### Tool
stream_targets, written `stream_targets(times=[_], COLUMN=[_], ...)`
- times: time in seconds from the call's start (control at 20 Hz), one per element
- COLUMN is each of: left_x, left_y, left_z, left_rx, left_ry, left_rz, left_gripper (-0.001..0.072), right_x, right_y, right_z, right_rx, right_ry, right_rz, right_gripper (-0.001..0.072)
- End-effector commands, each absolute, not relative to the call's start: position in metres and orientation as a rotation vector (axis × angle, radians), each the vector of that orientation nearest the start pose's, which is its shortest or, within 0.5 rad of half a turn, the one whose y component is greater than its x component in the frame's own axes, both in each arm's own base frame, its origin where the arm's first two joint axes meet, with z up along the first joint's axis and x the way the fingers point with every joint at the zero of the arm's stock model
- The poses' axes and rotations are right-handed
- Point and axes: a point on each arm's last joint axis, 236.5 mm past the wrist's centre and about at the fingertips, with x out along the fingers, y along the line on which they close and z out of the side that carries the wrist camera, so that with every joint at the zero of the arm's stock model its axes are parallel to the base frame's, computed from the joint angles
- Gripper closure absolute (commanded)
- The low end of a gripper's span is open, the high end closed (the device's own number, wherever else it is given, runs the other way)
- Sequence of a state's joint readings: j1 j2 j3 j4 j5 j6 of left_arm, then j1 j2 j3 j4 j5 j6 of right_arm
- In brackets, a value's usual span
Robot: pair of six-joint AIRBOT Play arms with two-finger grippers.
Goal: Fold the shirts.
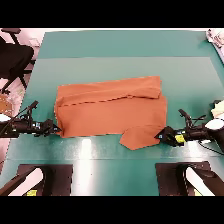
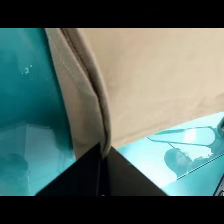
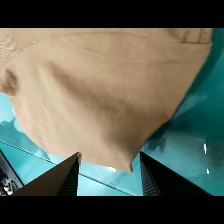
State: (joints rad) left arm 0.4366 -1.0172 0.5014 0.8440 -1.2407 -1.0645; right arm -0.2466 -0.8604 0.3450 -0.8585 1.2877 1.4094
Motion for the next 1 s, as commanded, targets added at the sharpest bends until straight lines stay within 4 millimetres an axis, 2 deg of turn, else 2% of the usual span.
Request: stream_targets(times=[0.0,0.1,0.2,0.3,0.45,0.55,0.6,0.7,0.8,0.95], left_x=[0.237,0.236,0.239,0.252,0.274,0.292,0.301,0.319,0.335,0.353], left_y=[-0.054,-0.056,-0.065,-0.077,-0.092,-0.097,-0.095,-0.086,-0.074,-0.052], left_z=[-0.059,-0.057,-0.048,-0.027,0.023,0.059,0.073,0.088,0.093,0.080], left_rx=[-0.694,-0.706,-0.740,-0.766,-0.777,-0.773,-0.766,-0.714,-0.654,-0.589], left_ry=[1.357,1.358,1.335,1.260,1.108,0.990,0.947,0.881,0.817,0.786], left_rz=[-0.338,-0.349,-0.387,-0.475,-0.642,-0.721,-0.727,-0.700,-0.656,-0.539], left_gripper=[0.0687,0.0688,0.0689,0.0689,0.0689,0.0689,0.0689,0.0689,0.0689,0.0689], right_x=[0.172,0.183,0.202,0.226,0.275,0.305,0.315,0.334,0.354,0.385], right_y=[0.119,0.134,0.151,0.157,0.144,0.126,0.118,0.103,0.089,0.081], right_z=[-0.084,-0.081,-0.063,-0.033,0.027,0.067,0.080,0.092,0.089,0.080], right_rx=[0.822,0.859,0.898,0.888,0.832,0.810,0.807,0.785,0.780,0.756], right_ry=[1.614,1.578,1.480,1.369,1.133,0.996,0.961,0.931,0.939,0.971], right_rz=[0.256,0.310,0.389,0.441,0.450,0.432,0.421,0.417,0.409,0.434], right_gripper=[0.0394,0.0690,0.0691,0.0691,0.0691,0.0692,0.0691,0.0690,0.0690,0.0690])
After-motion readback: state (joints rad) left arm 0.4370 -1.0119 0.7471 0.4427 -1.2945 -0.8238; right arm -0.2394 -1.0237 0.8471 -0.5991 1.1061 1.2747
